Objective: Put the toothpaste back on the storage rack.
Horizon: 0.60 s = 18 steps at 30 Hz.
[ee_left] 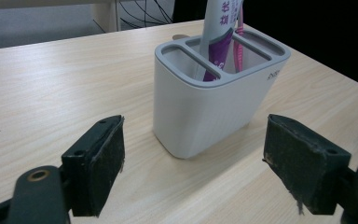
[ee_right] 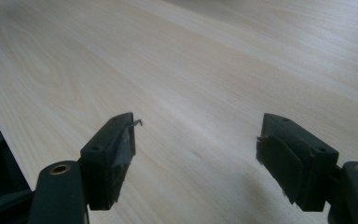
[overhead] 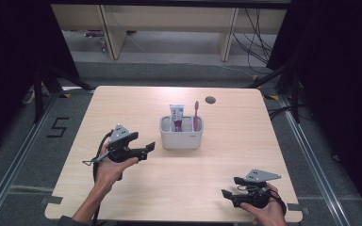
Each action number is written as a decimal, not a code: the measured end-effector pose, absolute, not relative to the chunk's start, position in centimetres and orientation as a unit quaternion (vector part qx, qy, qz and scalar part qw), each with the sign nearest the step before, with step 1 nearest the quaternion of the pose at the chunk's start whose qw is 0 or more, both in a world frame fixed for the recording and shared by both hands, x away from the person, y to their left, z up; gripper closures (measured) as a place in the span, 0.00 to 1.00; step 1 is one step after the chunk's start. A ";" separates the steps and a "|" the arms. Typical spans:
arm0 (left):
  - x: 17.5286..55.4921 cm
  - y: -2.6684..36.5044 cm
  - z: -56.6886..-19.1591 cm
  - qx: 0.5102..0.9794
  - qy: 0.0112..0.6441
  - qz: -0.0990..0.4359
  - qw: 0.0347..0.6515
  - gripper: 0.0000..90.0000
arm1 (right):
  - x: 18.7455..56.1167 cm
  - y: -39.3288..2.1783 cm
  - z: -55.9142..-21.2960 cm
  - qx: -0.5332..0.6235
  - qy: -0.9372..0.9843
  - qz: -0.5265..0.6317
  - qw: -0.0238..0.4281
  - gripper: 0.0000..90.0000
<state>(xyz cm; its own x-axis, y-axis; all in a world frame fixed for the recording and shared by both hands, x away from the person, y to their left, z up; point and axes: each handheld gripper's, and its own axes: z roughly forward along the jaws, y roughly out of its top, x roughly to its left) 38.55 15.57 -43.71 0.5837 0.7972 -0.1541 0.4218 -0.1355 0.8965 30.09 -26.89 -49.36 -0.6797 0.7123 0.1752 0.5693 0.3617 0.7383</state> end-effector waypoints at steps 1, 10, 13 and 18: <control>38.5 15.6 -43.7 0.730 0.417 0.185 0.508 0.22 | 30.1 -26.9 -49.4 0.391 0.820 0.408 0.088 0.31; 37.6 15.9 -44.3 0.738 0.412 0.185 0.501 0.21 | 30.0 -27.0 -49.3 0.392 0.820 0.407 0.089 0.31; 37.2 16.1 -44.4 0.738 0.413 0.185 0.500 0.21 | 30.0 -26.9 -49.3 0.395 0.819 0.405 0.096 0.31; 36.6 16.4 -44.7 0.742 0.410 0.185 0.496 0.21 | 30.0 -26.9 -49.3 0.396 0.819 0.404 0.096 0.31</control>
<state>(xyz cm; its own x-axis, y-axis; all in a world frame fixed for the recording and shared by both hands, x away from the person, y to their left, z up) 36.63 16.42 -44.70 0.5949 0.7929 -0.1320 0.4249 -0.1708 0.8890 29.98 -26.86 -49.32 -0.6682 0.7260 0.1623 0.5702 0.3597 0.7386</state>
